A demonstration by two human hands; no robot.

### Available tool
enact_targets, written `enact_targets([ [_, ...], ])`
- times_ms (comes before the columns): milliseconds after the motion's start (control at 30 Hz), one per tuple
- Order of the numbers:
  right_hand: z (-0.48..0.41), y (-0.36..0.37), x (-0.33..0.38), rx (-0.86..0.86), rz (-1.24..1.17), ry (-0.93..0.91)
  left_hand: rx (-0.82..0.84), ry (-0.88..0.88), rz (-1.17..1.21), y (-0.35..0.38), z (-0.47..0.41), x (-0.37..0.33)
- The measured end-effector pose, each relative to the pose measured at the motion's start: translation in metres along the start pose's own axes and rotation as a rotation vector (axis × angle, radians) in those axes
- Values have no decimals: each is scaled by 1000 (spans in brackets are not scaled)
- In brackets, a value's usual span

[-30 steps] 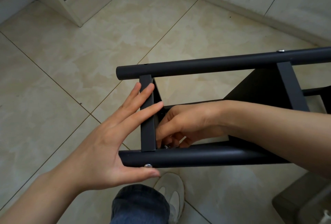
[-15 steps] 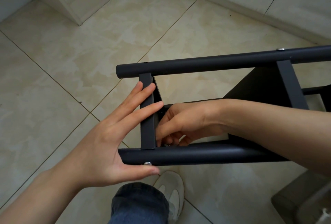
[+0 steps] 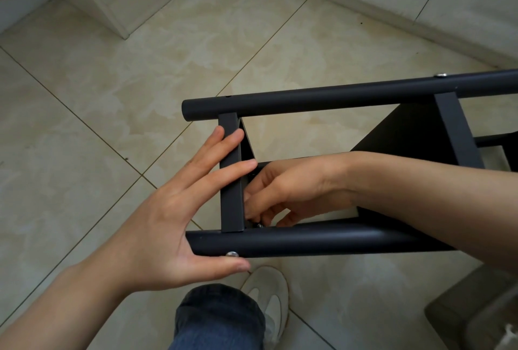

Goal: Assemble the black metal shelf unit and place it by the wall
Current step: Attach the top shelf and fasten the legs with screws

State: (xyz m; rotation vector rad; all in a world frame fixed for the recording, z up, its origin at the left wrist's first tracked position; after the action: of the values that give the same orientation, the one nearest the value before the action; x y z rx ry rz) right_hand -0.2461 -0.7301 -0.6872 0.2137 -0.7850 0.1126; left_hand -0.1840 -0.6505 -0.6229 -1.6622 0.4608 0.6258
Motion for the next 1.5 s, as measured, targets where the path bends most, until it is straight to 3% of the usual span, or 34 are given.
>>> enact_targets([
  [167, -2, -10, -4, -91, 44, 29, 1, 2, 3, 0, 0, 0],
  [300, 0, -2, 0, -22, 6, 3, 1, 1, 3, 0, 0, 0],
  [467, -4, -11, -4, -135, 70, 24, 0, 5, 2, 0, 0, 0],
  [600, 0, -2, 2, -36, -8, -40, 0, 7, 6, 0, 0, 0],
  [733, -2, -6, -2, -76, 86, 2, 2, 5, 11, 0, 0, 0],
  [900, -1, 0, 0, -7, -10, -30, -5, 6, 10, 0, 0, 0],
  [1133, -2, -6, 3, -92, 93, -49, -15, 7, 26, 0, 0, 0],
  [1300, -1, 0, 2, -4, -4, -41, -22, 5, 29, 0, 0, 0],
  [1500, -3, -5, 0, -53, 30, -14, -21, 2, 37, 0, 0, 0],
])
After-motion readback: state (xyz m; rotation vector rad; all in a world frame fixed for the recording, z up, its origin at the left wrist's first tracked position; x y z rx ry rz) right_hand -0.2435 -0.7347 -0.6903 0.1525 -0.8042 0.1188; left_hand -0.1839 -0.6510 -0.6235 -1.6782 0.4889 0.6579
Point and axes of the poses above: each hand's wrist, its own z-axis away from the middle knuckle, its own y-axis out of the palm, x = y × z, the point moved 8 cm from there along -z, towards the middle knuckle, and after that the axes turned 4 degrees about -x, right-handed, at the moved point
